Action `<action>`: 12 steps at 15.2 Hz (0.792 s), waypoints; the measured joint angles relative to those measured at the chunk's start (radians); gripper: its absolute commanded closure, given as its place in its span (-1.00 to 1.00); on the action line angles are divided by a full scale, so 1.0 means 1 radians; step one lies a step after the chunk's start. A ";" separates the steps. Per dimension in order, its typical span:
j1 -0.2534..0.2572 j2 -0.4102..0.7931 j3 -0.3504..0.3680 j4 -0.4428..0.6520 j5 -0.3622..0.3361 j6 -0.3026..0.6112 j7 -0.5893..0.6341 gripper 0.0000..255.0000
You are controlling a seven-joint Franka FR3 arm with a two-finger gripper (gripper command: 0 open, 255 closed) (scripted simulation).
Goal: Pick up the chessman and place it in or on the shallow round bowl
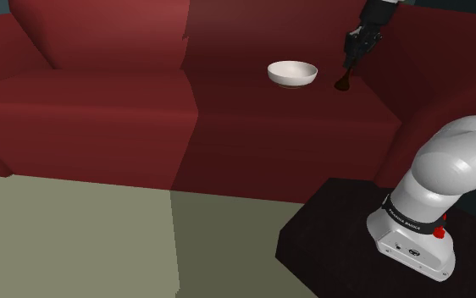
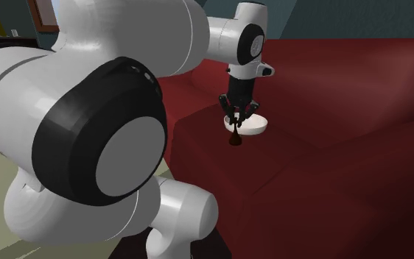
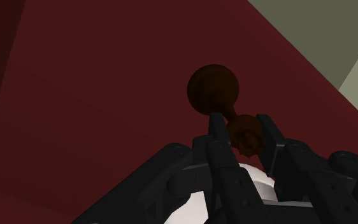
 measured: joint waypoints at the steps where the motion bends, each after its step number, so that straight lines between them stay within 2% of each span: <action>1: 0.001 0.001 0.001 0.013 0.001 -0.012 0.001 1.00; 12: 0.016 0.057 0.012 0.190 0.017 -0.132 0.011 1.00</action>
